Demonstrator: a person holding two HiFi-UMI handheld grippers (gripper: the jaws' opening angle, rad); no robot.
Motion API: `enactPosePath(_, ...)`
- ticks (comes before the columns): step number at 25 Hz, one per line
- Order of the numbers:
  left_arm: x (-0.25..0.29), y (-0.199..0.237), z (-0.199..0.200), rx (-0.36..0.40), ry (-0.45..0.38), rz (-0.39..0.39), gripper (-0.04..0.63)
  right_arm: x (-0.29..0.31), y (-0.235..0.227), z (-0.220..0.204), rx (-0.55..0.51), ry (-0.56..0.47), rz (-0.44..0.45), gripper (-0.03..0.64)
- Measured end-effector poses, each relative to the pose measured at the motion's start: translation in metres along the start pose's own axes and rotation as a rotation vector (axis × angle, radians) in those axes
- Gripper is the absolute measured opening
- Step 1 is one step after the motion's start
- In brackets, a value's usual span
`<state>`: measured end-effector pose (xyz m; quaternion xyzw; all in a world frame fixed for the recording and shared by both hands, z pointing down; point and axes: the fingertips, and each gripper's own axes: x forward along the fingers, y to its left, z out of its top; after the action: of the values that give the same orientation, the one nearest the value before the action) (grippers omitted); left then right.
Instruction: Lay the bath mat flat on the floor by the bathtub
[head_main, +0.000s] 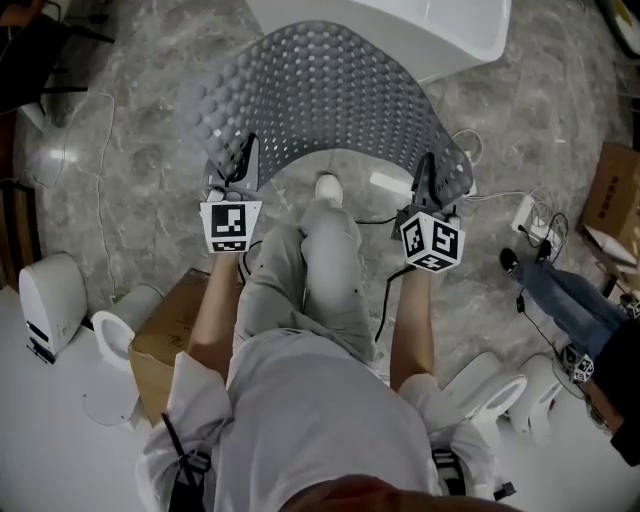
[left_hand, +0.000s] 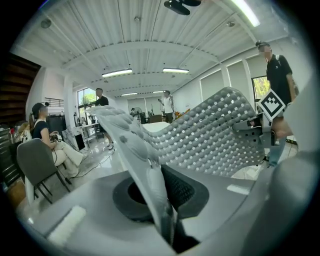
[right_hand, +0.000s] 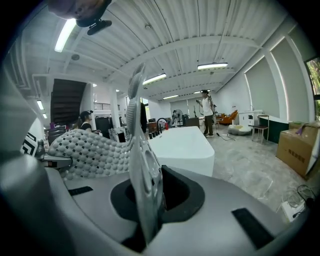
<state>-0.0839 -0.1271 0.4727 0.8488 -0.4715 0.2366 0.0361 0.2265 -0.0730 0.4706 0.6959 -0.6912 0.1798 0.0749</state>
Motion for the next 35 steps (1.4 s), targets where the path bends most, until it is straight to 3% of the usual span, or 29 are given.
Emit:
enactPosePath(11,0.131,-0.018,-0.191,-0.036,0.141,-0.083,0.025,0.107,-0.043,-0.205,0.010,0.180,-0.017,0.018)
enactPosePath(20,0.187,-0.030,-0.323,-0.033,0.229,-0.138,0.025,0.159,-0.056,-0.341,0.044,0.321,0.000,0.020)
enactPosePath(28,0.228,-0.053,-0.391,-0.002,0.322,-0.207,0.025,0.197,-0.074,-0.417,0.075,0.430,0.020,0.021)
enactPosePath(35,0.282,-0.057,-0.441,0.039,0.422,-0.231,0.025,0.238,-0.090,-0.467,0.020,0.451,0.037,0.021)
